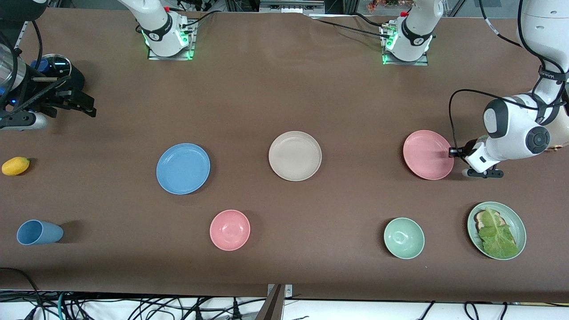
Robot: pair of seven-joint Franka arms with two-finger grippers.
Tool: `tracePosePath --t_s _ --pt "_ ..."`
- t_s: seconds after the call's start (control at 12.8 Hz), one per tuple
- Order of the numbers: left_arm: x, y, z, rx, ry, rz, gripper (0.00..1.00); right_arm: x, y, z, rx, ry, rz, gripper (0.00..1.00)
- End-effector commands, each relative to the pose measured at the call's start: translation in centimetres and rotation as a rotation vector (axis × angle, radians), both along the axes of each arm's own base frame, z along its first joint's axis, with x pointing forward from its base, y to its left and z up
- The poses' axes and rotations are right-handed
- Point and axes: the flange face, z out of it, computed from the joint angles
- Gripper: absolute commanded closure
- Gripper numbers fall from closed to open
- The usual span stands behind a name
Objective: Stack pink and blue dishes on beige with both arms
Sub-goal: 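Close the left gripper on the pink plate rim, then slide the pink plate with the left gripper onto the beige plate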
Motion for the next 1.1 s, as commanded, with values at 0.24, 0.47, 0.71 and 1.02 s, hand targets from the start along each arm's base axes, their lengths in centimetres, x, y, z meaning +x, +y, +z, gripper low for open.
tracePosePath --t_s 0.24,0.47,0.71,1.02 --pt "3.4 -2.3 3.7 0.001 0.050 0.021 1.00 0.2 0.1 0.1 0.011 -0.006 -0.001 0.00" --pt "5.5 -7.0 7.2 -0.025 0.104 0.079 1.00 0.2 0.2 0.1 0.011 -0.010 -0.004 0.00" --pt "6.9 -13.1 10.4 -0.075 0.132 0.156 1.00 0.2 0.0 0.1 0.009 -0.005 -0.007 0.00" --pt "8.5 -24.4 14.7 -0.103 0.098 0.259 1.00 0.4 -0.1 0.1 -0.010 -0.015 0.007 0.00"
